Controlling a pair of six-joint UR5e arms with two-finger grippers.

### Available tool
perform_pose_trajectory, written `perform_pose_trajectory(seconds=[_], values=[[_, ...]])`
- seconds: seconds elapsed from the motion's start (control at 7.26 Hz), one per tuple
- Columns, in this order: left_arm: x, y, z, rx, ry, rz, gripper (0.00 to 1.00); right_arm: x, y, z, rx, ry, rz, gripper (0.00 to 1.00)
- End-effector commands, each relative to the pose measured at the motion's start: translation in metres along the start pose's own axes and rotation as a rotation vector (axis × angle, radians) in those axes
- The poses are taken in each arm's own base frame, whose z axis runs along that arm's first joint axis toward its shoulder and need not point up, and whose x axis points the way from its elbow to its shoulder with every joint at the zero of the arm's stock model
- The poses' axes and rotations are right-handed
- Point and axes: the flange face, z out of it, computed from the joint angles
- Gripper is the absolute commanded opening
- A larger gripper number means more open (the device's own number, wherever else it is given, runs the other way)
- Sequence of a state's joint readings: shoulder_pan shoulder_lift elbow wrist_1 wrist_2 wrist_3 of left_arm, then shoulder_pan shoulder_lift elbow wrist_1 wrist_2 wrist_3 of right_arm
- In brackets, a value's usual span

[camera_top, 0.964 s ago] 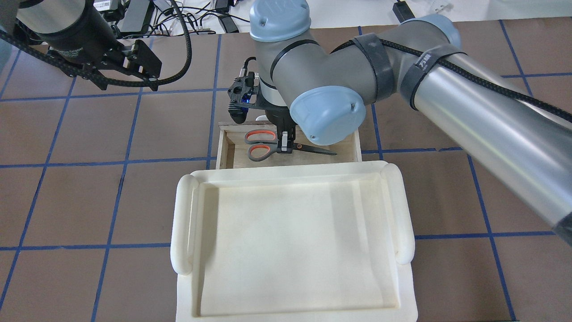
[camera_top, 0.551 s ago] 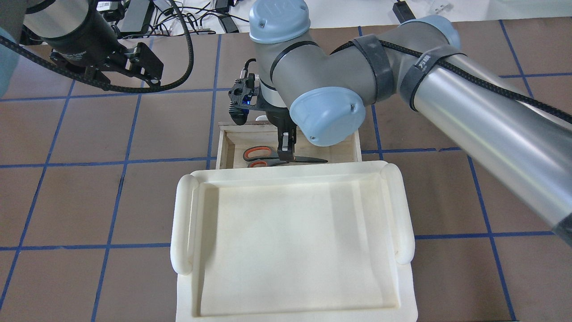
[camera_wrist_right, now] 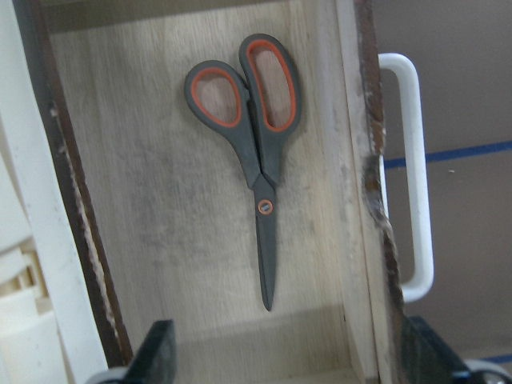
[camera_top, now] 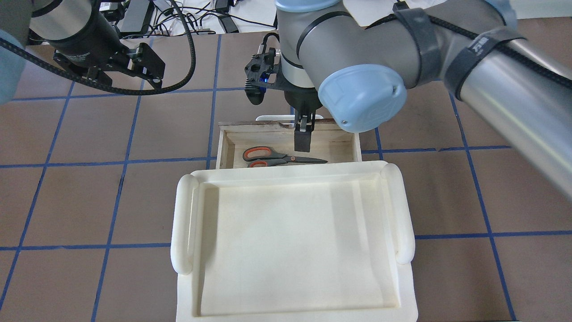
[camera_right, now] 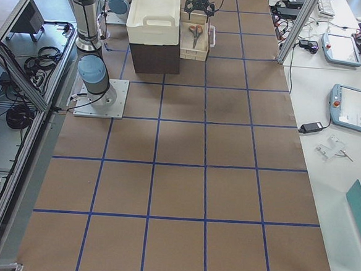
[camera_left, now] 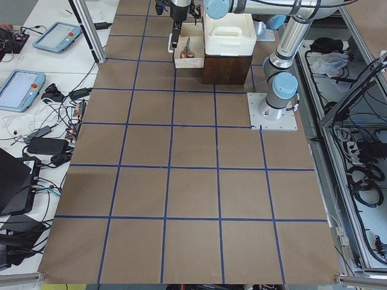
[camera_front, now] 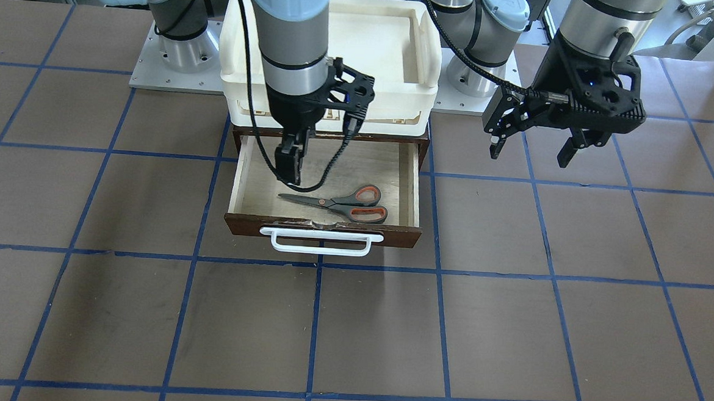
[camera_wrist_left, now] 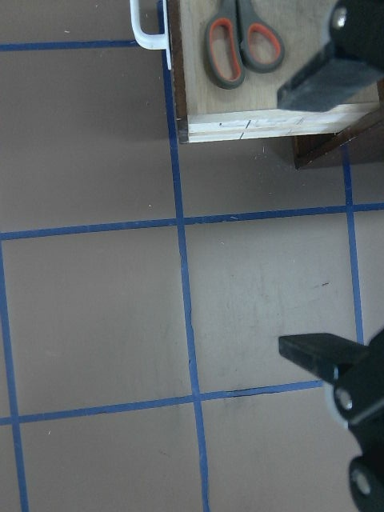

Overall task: Put scissors in drawer and close it
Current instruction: 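Raise the right gripper away from the drawer while the left arm moves toward it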

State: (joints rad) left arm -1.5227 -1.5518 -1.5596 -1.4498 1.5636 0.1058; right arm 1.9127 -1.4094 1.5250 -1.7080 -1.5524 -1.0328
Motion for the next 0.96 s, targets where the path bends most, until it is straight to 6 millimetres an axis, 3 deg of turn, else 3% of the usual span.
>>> perform_pose_trajectory(seconds=[0.0,0.14,0.28,0.41,0.55,0.69,0.83], values=[[0.013,-0.014,0.014,-0.014,-0.005,-0.012,1.00,0.029,0.091,-0.054,0.030,0.037,0.216,0.99],[0.012,-0.034,0.014,-0.002,-0.006,-0.006,1.00,0.029,0.121,-0.080,0.052,0.079,0.335,1.00],[0.017,-0.065,0.020,0.016,0.012,-0.017,1.00,0.020,0.125,-0.097,0.079,0.106,0.516,1.00],[0.036,-0.082,0.028,0.013,0.007,0.015,1.00,0.018,0.127,-0.098,0.075,0.102,0.662,1.00],[0.043,-0.103,0.045,0.024,0.006,0.007,1.00,0.008,0.131,-0.106,0.084,0.109,0.809,1.00],[0.062,-0.124,0.065,0.031,0.022,-0.019,1.00,0.001,0.131,-0.106,0.081,0.073,1.076,1.00],[0.094,-0.141,0.096,0.075,0.019,0.016,1.00,-0.001,0.133,-0.108,0.085,0.075,1.212,1.00]])
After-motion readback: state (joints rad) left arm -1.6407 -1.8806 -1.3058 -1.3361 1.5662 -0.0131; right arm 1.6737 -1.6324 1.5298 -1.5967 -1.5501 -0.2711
